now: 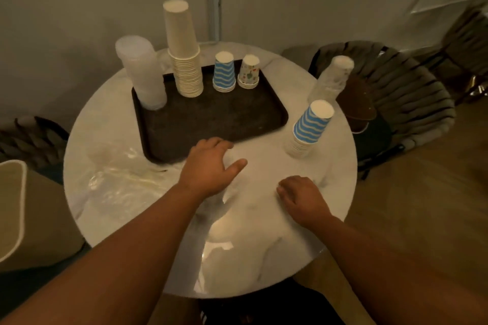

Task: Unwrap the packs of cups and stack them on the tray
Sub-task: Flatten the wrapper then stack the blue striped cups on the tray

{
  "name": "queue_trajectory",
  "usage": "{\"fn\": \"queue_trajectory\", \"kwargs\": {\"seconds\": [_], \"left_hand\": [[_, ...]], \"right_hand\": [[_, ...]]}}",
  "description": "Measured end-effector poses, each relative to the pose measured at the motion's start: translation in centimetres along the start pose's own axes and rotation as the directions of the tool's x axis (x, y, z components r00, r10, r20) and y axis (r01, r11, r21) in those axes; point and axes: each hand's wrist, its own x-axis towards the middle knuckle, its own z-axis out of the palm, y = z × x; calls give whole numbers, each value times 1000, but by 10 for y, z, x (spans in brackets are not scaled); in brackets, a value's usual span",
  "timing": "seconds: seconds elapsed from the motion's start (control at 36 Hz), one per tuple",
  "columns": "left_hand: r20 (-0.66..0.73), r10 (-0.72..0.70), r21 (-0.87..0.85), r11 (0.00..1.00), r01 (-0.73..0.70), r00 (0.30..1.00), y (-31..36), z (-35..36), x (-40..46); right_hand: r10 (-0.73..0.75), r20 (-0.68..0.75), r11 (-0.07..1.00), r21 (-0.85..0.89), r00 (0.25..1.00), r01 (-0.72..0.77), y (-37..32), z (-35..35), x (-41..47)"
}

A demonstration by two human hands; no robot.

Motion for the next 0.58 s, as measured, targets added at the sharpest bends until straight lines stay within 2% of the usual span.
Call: {"fn": "queue_trajectory", "kwargs": {"seconds": [0.14,0.19,0.25,0.33,0.44,0.53,0.58], "left_hand": [[132,-14,-284,958,51,991,61,33,42],[168,-48,-367,924,108,985,81,43,58],[203,-57,-419,897,140,977,100,54,77],[212,-40,-556,817,154,976,121,70,101],[165,-76,-690,704,170,983,129,94,116],[156,-157,-713,666,221,975,131,105,121],[164,-176,-741,628,239,971,132,106,125]], "right_hand": [[272,-66,951,170,960,-257,60,-28,16],[370,-50,906,242,928,-348,72,-34,28],[401,-1,875,297,916,-383,84,-41,46],[317,59,891,322,946,-319,91,-49,72],[116,53,919,374,992,-127,87,-48,96],[83,52,858,505,995,-98,87,-38,103],[70,-4,792,608,998,-53,83,-38,107]]}}
